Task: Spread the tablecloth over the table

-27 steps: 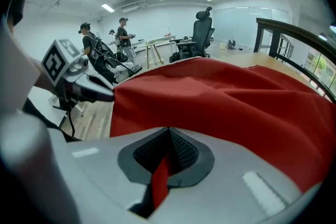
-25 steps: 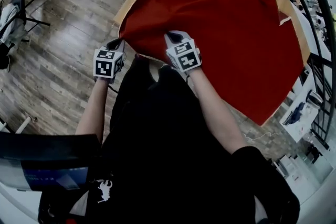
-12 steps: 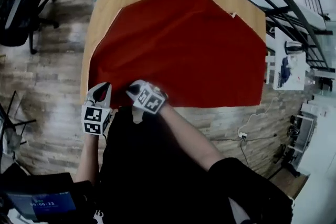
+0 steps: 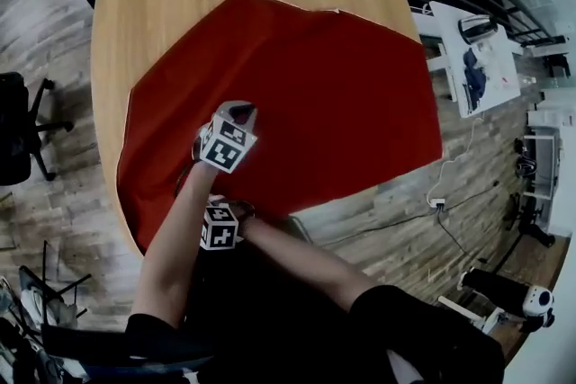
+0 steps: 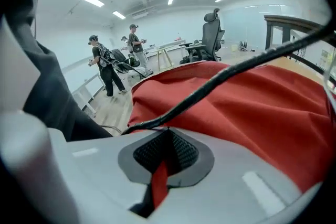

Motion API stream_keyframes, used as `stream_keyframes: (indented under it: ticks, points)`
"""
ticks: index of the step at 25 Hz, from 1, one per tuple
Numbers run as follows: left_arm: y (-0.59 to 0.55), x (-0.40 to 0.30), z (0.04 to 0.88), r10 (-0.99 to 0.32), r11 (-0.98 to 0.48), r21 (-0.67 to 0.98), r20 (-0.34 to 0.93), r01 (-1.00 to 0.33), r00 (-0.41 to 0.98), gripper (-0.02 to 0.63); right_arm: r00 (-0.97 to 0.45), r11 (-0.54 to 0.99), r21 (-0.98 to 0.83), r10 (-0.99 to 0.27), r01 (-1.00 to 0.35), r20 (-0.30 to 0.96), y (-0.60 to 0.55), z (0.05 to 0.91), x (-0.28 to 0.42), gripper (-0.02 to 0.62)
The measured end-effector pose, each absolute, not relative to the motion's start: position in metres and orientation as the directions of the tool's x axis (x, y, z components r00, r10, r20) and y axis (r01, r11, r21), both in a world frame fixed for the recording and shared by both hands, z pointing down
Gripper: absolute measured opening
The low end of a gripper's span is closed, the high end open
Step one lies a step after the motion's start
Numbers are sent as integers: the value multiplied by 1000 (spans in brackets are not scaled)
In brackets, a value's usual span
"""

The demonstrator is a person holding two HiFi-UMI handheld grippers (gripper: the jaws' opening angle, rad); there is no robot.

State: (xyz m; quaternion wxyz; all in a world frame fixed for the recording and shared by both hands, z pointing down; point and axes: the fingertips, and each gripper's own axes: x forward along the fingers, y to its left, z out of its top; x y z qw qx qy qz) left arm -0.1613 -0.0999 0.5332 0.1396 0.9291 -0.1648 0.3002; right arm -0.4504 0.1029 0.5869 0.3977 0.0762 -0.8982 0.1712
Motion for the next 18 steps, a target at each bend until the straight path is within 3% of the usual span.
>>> stream_keyframes:
  ticks: [5, 9, 11, 14, 16, 18]
  points:
    - [-137, -146, 595, -286, -849, 96, 744, -520, 604, 0, -754, 875, -302, -103, -379, 649, 55, 566, -376, 9]
    - [-139, -148, 594, -271, -837, 122, 755, -534, 597, 8, -748, 777, -301, -303, -553, 590, 5, 549, -249, 9]
    - [-140, -148, 593, -282, -820, 125, 761, -558, 584, 8, -623, 613, -265, -495, -744, 605, -38, 539, -130, 10]
    - [-146, -153, 592, -319, -792, 110, 764, -600, 561, 8, -239, 188, -148, -736, -971, 634, -98, 547, 101, 13]
    - [-150, -154, 587, -352, -773, 93, 759, -627, 547, 8, -7, -31, -47, -763, -998, 646, -122, 557, 230, 71]
    - [-150, -149, 585, -358, -752, 109, 761, -650, 541, 8, 107, -151, -9, -742, -989, 662, -142, 556, 304, 67]
